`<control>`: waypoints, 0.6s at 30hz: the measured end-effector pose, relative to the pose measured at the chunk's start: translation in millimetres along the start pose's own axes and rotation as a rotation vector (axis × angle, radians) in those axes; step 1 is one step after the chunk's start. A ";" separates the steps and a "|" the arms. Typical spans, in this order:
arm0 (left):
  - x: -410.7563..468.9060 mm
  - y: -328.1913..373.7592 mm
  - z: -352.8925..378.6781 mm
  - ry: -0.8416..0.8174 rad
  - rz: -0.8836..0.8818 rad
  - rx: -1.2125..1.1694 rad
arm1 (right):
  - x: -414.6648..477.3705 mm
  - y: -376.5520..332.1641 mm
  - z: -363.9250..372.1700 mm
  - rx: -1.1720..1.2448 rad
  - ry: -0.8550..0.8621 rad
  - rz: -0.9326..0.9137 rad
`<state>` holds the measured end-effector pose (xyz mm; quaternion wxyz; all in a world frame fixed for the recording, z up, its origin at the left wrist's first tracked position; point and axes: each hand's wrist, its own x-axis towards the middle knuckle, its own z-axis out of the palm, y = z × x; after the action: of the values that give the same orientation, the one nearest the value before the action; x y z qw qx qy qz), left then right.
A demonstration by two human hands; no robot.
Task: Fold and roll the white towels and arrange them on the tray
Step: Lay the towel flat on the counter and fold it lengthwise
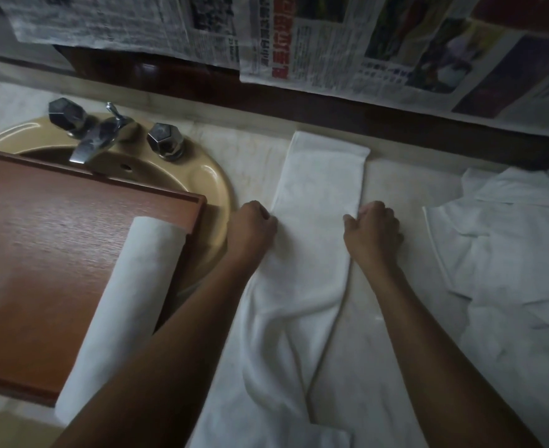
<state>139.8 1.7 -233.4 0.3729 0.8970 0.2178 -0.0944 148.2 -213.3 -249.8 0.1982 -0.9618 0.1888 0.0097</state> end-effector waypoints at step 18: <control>-164.1 -91.1 -34.0 -0.323 -0.324 -0.432 | -16.4 -32.1 55.9 -0.259 -0.146 -0.854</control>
<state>-47.6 30.3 -212.2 0.5648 0.7240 0.3111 -0.2452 147.9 -158.6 -287.7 0.0751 -0.9672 -0.2420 0.0185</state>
